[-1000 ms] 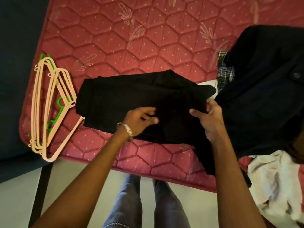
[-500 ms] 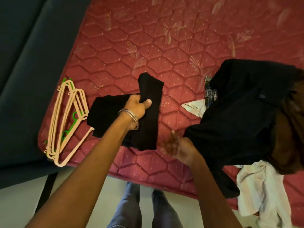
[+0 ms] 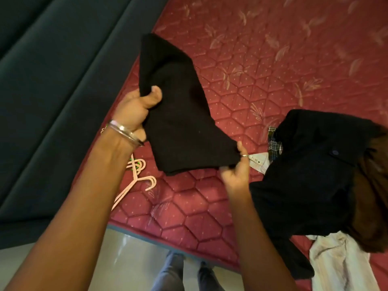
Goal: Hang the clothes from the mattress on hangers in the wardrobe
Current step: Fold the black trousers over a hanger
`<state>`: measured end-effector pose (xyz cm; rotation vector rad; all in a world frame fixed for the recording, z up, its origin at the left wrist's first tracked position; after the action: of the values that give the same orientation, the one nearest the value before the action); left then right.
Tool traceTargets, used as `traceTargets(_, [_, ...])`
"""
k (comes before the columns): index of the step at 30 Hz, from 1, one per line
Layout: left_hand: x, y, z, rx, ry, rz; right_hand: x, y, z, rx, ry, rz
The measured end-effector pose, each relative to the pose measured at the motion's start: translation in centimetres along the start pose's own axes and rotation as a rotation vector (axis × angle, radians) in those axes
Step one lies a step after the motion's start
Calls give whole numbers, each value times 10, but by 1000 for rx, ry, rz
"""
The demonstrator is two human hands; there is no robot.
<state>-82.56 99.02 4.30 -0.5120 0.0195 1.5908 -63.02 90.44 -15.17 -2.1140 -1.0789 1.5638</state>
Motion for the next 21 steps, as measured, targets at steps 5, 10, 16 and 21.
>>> traceTargets(5, [7,98,-78,-56,102,141,30,8,-26,-118,350,93])
traceTargets(10, [-24,222,-251,109,590,435,55,112,58,-275,-48,389])
traceTargets(16, [-61,266,-321,92,782,509,60,176,90,-249,-323,397])
traceTargets(21, [-16,245,-272,3,543,327,77,146,52,-170,-72,369])
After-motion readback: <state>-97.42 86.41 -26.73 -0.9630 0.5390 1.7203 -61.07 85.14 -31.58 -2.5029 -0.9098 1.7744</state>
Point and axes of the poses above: each hand's wrist, its own x-axis towards the middle knuckle, its own y-axis out of the back of the hand, z = x × y, the point moved 5 cm from there along x, towards the middle knuckle, and after that the axes turned 1 degree about -x, right-handed, at the moved point
